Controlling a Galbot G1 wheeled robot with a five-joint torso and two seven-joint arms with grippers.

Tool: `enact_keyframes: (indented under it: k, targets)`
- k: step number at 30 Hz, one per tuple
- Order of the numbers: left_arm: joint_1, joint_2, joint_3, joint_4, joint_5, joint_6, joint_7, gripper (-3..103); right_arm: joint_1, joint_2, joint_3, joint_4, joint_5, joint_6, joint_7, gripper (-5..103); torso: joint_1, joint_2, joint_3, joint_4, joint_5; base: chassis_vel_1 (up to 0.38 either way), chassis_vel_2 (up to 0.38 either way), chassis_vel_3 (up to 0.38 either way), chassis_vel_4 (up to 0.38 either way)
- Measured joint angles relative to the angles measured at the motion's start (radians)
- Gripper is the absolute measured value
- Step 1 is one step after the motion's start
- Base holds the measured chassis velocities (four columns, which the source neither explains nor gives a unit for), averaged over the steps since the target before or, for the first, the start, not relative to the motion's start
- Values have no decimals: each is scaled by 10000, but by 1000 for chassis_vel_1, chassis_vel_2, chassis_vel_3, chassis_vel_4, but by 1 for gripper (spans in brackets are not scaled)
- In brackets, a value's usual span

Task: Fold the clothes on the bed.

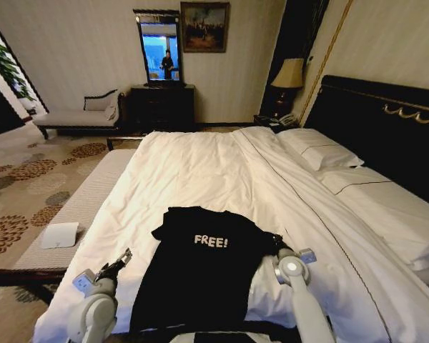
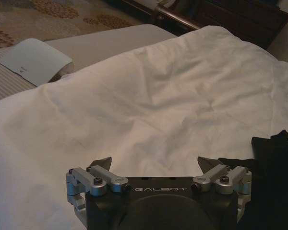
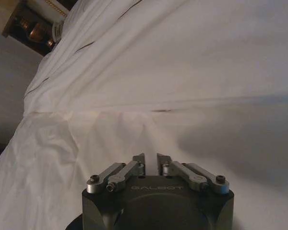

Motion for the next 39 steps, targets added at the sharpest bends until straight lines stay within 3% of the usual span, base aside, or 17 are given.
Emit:
enact_keyframes:
  k: [7,9,12,15,19,21,28,39]
  targets:
    - [-68,13,83,82,18,3,13,100,129,-170,433,-33,239,-30,-12,45,0,0,0,2,1,0,0,0,0]
    - [-68,41,62,84,2,3,19,100,92,-175,437,1,251,-32,-11,45,0,0,0,2,2,0,0,0,0]
    - [-66,97,-12,91,-62,1,37,100,-115,-107,275,210,246,-58,-12,62,0,0,0,0,1,0,0,0,0]
    - [-44,98,-29,92,-76,-16,62,100,-166,-44,79,253,247,-103,-35,68,-1,0,0,1,3,0,0,0,0]
    - [58,76,-54,71,-67,-44,107,100,104,-180,-56,-18,918,-478,-660,89,-1,0,0,3,2,0,0,0,0]
    - [78,100,-79,60,-66,-49,111,100,183,-306,-35,-129,1149,-708,-947,94,0,0,0,5,1,0,0,0,0]
    - [52,181,-178,-29,-115,-54,112,100,261,-1096,-420,-941,688,-1491,-2381,100,0,0,0,2,3,0,0,0,0]
    - [96,-42,-116,-3,-42,-74,110,100,128,-2111,-786,-1176,304,-2198,-3110,100,0,0,0,2,3,0,0,0,0]
